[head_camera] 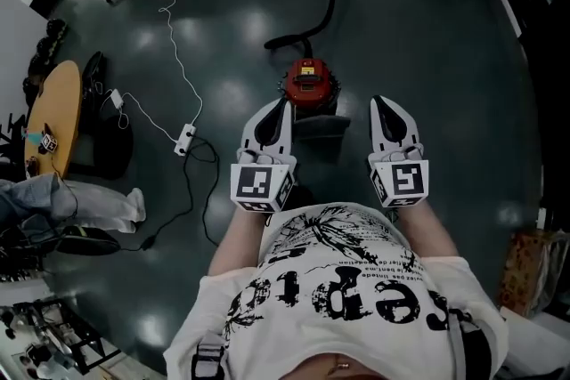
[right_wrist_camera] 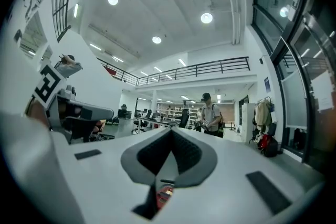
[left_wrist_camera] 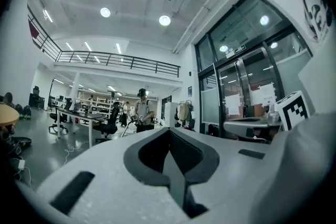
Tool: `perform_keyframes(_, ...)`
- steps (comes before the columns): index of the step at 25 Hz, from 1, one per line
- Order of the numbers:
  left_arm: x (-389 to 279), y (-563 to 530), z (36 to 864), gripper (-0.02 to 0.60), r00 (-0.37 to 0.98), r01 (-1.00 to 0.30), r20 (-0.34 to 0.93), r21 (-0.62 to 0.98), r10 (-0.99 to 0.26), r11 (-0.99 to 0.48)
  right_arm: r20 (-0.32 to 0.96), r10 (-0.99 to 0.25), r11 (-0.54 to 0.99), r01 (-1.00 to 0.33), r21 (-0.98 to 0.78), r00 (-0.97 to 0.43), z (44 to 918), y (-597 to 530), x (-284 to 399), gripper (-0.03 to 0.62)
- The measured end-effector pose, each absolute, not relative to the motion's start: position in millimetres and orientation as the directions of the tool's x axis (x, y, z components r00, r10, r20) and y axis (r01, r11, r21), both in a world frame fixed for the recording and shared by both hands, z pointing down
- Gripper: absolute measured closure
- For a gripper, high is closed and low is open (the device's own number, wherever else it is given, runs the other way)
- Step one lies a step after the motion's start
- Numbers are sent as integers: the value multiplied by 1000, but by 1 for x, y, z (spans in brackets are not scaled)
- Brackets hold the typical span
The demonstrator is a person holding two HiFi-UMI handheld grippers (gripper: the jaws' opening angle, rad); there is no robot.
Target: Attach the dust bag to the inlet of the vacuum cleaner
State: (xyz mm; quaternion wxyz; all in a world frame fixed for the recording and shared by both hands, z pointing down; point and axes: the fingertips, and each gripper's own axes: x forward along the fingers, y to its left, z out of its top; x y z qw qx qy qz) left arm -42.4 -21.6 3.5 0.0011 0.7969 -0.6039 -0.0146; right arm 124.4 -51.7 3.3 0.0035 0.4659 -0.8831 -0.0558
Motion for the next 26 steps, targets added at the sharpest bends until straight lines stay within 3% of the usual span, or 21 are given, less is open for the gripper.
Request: perform_keyframes(26,-46,-3,23,577,157,-987,12,-12,-988,-157,27,-783,620,-776,116,-622,34,-31,122,592)
